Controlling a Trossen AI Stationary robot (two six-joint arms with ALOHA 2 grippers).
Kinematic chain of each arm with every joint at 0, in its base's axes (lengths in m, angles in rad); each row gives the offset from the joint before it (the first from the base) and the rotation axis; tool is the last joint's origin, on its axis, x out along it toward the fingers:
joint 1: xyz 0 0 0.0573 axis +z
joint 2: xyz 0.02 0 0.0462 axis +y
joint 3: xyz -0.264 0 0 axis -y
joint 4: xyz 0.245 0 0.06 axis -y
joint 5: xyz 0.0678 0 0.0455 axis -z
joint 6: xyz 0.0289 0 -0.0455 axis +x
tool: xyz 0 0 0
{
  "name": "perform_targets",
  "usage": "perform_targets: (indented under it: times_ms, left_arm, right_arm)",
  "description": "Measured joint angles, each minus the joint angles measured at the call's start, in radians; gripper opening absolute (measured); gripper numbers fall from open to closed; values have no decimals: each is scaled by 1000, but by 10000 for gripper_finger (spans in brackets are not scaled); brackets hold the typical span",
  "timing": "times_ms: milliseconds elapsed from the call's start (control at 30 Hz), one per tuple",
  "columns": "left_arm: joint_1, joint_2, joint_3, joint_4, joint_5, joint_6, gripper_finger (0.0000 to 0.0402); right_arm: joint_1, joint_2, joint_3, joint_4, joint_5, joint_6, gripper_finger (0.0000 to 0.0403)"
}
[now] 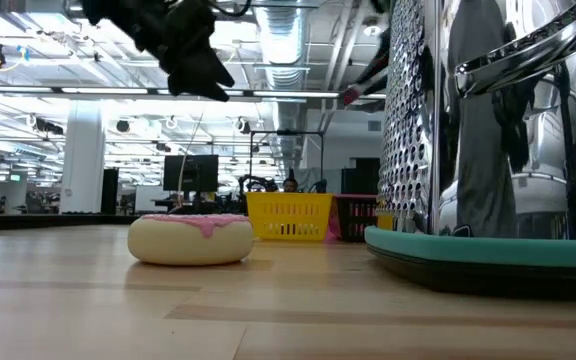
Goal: Pick & Place Food Item
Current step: Put the red food coloring bottle into the yellow bin
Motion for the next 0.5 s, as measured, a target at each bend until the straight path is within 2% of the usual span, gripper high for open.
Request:
perform_targets:
  times_ms: [100,233,500]
  left_arm:
    - [-2,-26,-71,116,-1,-56,227]
    - [-9,-25,-99,144,-9,-65,227]
    - [-10,22,-98,216,-15,-51,227]
  right_arm:
    - [-48,80,0,68,-105,-46,37]
    - [-92,178,0,128,-199,-99,37]
    - [-148,337,1,286,-312,-126,37]
